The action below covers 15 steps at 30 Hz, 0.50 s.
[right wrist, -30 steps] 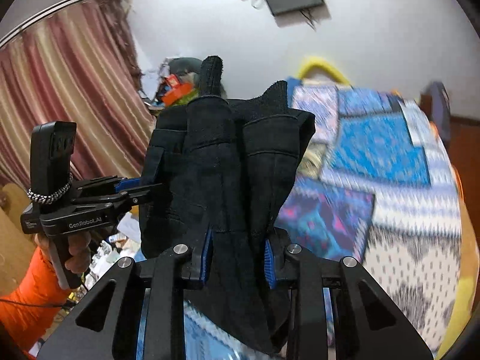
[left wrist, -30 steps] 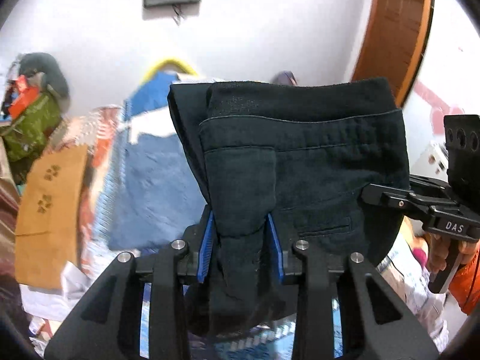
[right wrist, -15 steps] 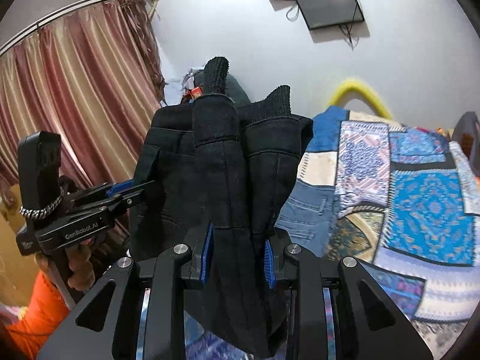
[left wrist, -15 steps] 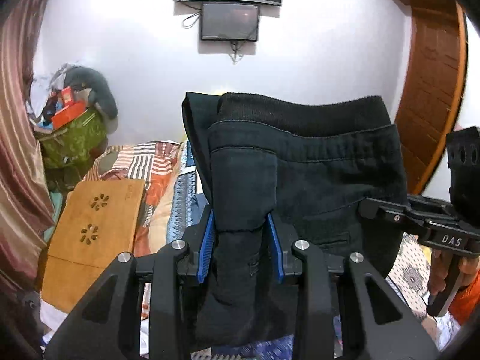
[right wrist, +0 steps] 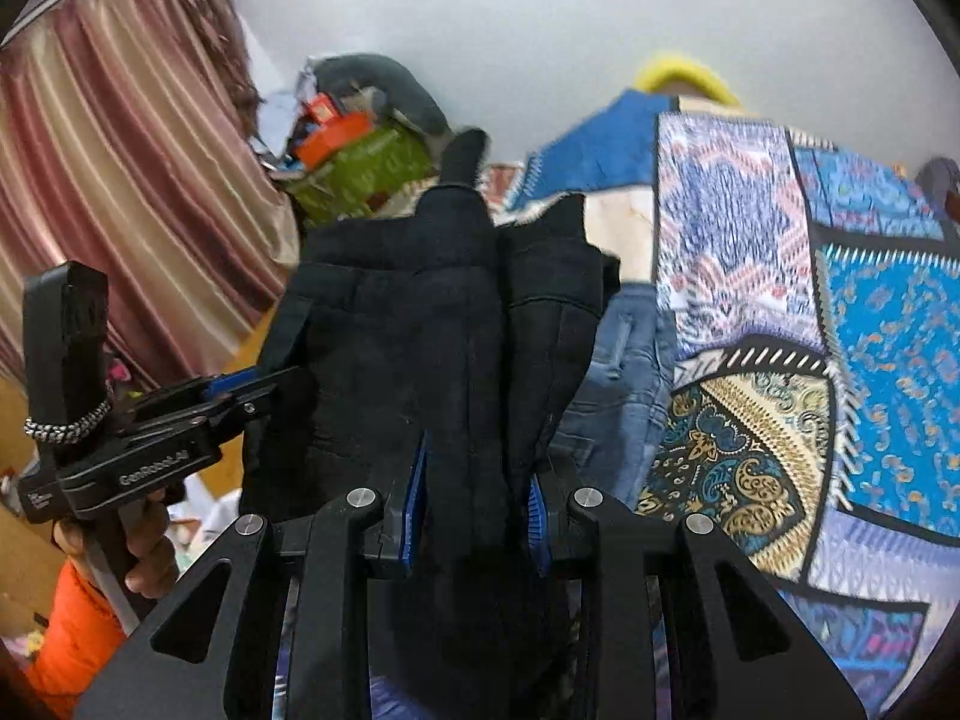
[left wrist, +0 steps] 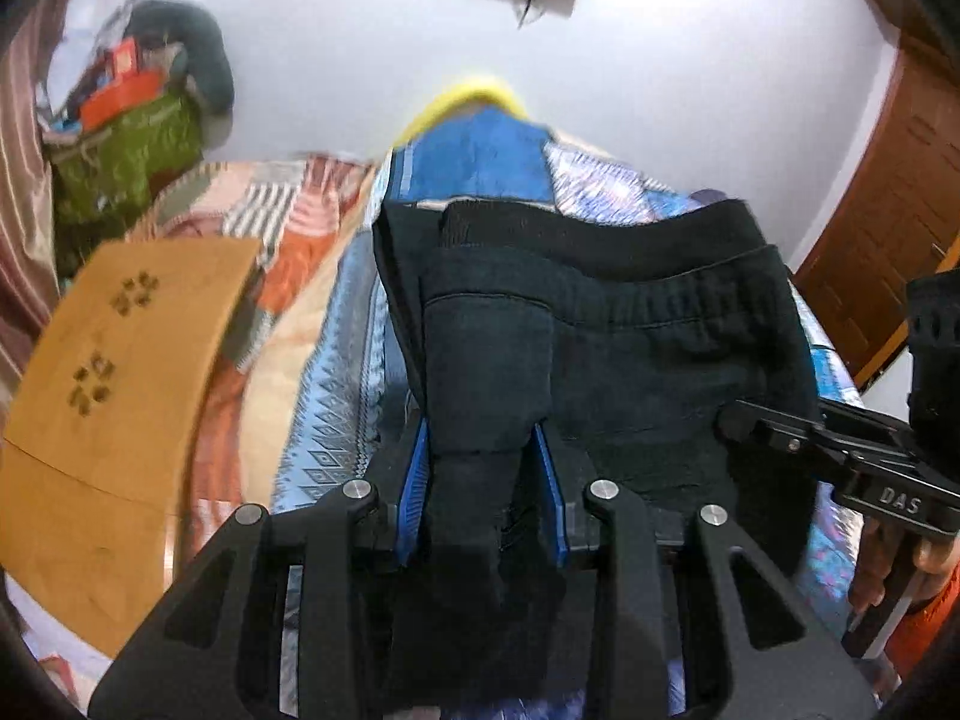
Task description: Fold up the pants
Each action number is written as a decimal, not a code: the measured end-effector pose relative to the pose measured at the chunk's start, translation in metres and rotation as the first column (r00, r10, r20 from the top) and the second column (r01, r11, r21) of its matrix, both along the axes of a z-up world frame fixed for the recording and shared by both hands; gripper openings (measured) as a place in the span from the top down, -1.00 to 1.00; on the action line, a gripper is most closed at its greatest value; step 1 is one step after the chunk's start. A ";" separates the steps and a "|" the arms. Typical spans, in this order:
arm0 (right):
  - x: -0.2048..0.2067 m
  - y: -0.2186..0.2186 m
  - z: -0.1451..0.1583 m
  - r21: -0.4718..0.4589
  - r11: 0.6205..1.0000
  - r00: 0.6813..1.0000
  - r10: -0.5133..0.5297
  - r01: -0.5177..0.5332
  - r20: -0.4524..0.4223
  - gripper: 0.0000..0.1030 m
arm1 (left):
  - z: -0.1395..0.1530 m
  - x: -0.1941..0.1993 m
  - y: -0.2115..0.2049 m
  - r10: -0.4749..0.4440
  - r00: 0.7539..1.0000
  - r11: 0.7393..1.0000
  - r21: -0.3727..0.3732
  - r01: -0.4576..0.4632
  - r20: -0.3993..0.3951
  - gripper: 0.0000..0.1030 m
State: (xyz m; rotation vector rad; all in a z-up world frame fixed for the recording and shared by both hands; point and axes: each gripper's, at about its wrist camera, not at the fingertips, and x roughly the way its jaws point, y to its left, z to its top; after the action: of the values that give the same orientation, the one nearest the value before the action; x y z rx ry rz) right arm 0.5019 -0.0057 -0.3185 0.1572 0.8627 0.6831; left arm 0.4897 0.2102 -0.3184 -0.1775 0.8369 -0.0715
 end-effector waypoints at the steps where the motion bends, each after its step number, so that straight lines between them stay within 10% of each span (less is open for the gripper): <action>1: 0.008 0.001 -0.008 -0.009 1.000 1.000 -0.006 0.005 -0.016 0.51 | -0.012 0.008 0.003 0.009 1.000 1.000 -0.017 -0.009 -0.015 0.36; 8: 0.030 0.007 -0.041 -0.127 0.992 0.996 0.010 -0.021 -0.085 0.35 | -0.070 0.040 0.010 0.021 0.990 0.998 -0.059 -0.029 -0.138 0.29; 15: 0.005 -0.010 -0.019 -0.201 0.980 1.000 -0.004 0.001 -0.015 0.10 | -0.045 0.018 0.003 0.023 0.992 1.000 0.007 -0.022 -0.123 0.26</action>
State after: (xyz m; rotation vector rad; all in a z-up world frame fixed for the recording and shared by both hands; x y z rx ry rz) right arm 0.5069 -0.0155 -0.3380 -0.0184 0.9405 0.5892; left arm 0.5076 0.2137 -0.3633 -0.1872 0.9576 -0.0373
